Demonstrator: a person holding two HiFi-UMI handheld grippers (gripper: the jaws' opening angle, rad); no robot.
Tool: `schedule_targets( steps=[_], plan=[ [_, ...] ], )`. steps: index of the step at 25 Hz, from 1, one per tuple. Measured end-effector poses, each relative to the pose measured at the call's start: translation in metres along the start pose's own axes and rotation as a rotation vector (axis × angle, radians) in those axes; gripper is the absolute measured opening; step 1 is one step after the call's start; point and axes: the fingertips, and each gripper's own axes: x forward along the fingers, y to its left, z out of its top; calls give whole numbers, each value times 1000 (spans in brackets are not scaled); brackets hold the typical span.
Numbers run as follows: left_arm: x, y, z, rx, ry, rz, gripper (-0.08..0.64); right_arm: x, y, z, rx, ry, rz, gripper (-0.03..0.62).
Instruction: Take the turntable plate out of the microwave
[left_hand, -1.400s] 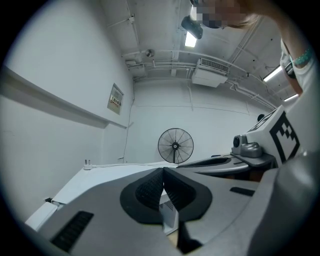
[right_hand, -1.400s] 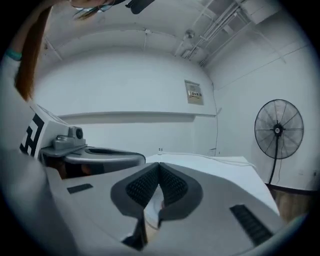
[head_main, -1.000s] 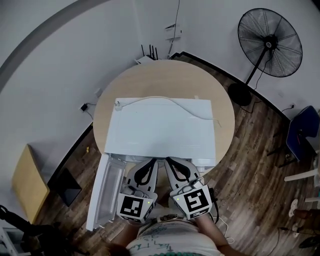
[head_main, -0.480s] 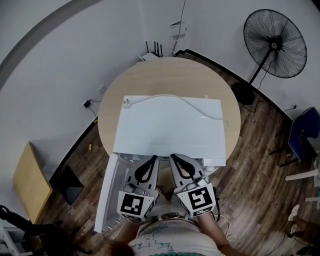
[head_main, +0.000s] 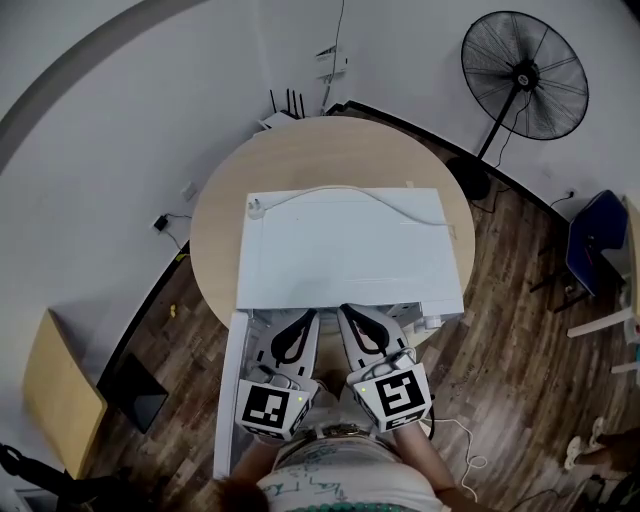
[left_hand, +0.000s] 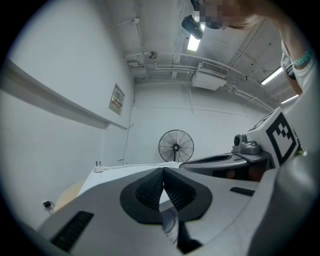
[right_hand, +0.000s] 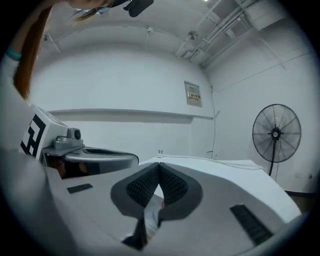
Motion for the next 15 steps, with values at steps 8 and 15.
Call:
schedule_targets(
  steps=[8,15],
  plan=[
    [-5,1,-4,-16,-3,-50,15,-1,5,-2,1,-3,-50,-9],
    [-1,0,-4,-14,-3,-36,14,-1,-3,-2,-20,-5,-54,-9]
  ],
)
